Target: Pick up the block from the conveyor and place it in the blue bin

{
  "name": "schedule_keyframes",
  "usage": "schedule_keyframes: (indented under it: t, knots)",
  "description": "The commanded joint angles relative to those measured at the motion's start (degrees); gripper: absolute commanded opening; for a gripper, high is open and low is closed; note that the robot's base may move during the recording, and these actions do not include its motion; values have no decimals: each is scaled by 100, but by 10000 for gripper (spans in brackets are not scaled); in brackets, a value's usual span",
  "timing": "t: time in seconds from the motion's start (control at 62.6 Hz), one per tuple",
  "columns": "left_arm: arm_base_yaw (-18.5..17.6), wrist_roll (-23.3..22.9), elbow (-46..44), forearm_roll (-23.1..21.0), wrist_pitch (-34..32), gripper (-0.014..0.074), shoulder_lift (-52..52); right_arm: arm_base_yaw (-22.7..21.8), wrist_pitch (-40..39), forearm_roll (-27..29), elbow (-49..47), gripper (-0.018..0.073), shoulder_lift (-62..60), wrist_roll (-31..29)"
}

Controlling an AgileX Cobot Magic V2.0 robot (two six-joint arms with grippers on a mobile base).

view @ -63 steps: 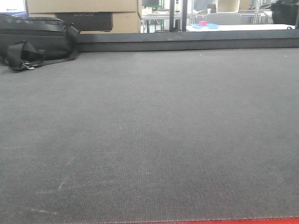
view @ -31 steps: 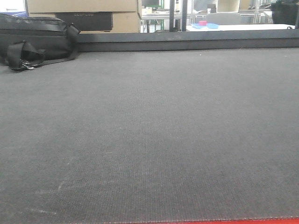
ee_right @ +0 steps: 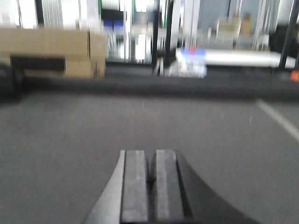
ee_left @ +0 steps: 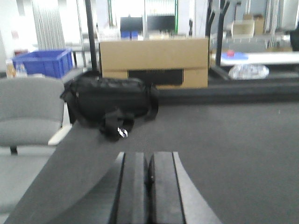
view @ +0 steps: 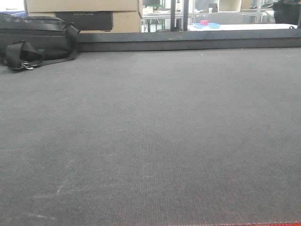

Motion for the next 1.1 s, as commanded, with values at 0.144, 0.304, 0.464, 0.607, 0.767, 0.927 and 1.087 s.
schedule_keyframes:
  t: [0.144, 0.304, 0.464, 0.607, 0.767, 0.927, 1.087]
  knots:
    - [14, 0, -1526, -150, 1954, -111, 2112, 10, 2095, 225, -1691, -162, 2173, 46]
    - [14, 0, -2300, -150, 3167, -111, 3530, 10, 2842, 225, -2350, -162, 3413, 46]
    - [14, 0, -2704, -150, 3339, -111, 4575, 10, 3723, 225, -2785, -162, 4621, 46]
    - [14, 0, -2739, -150, 3116, -111, 5230, 10, 3909, 225, -2836, -162, 5466, 46]
    - [14, 0, -2739, -150, 3112, -111, 5721, 10, 3670, 113, -2836, -162, 6291, 46]
    - [14, 0, -2739, -150, 3146, -111, 5959, 10, 3416, 113, -2836, -64, 6851, 46]
    - [14, 0, -2739, -150, 3146, -111, 6024, 10, 3281, 113, -2836, 262, 7148, 46]
